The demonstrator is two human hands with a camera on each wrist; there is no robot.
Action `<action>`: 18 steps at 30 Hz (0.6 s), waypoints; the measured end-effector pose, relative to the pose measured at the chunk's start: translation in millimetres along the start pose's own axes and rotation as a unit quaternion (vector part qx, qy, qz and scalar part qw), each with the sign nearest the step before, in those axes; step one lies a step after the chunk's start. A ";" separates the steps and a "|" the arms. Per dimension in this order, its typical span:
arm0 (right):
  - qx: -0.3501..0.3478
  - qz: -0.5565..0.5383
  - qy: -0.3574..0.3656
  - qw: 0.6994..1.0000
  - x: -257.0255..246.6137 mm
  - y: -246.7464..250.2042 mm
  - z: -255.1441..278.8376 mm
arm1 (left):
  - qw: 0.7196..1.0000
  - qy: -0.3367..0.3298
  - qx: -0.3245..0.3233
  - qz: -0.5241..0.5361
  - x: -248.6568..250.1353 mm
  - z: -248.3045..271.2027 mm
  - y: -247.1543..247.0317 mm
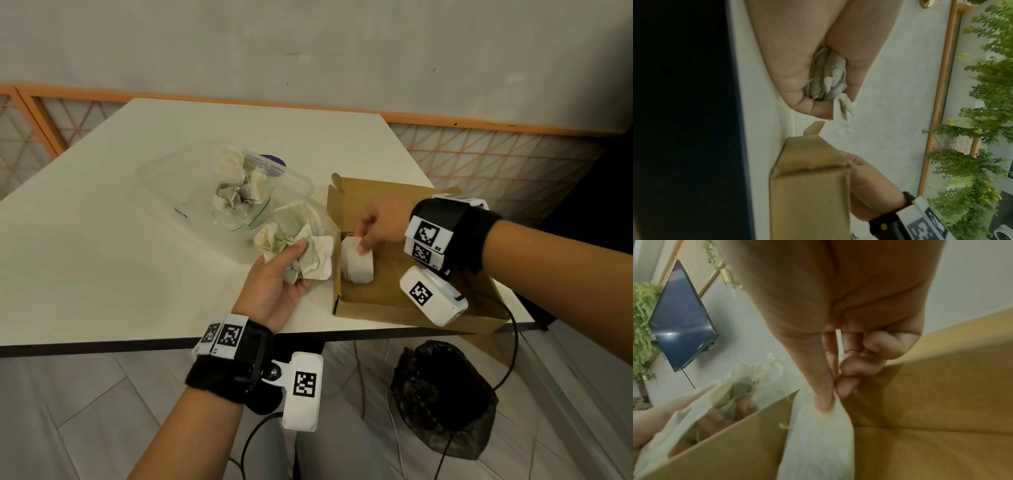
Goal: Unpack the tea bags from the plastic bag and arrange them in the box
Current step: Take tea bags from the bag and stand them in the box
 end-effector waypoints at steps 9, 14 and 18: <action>0.030 -0.069 -0.010 0.997 9.5 13.3 7.9 | 1.000 -0.002 -0.015 0.005 0.5 0.6 -2.4; -0.034 -0.138 0.022 0.990 4.6 12.3 16.7 | 1.000 -0.005 -0.015 0.009 0.5 0.3 -2.0; -0.050 -0.119 0.007 0.992 2.3 5.3 10.2 | 1.000 -0.006 -0.017 0.008 0.0 0.6 -2.0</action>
Point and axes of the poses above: each hand's wrist, its own z-axis away from the middle knuckle, its own y-axis out of the back of the hand, x = y × z, the point moved 7 cm from there along -z, towards the middle knuckle, and after that the axes turned 13 degrees about z, right-handed, at the moved point
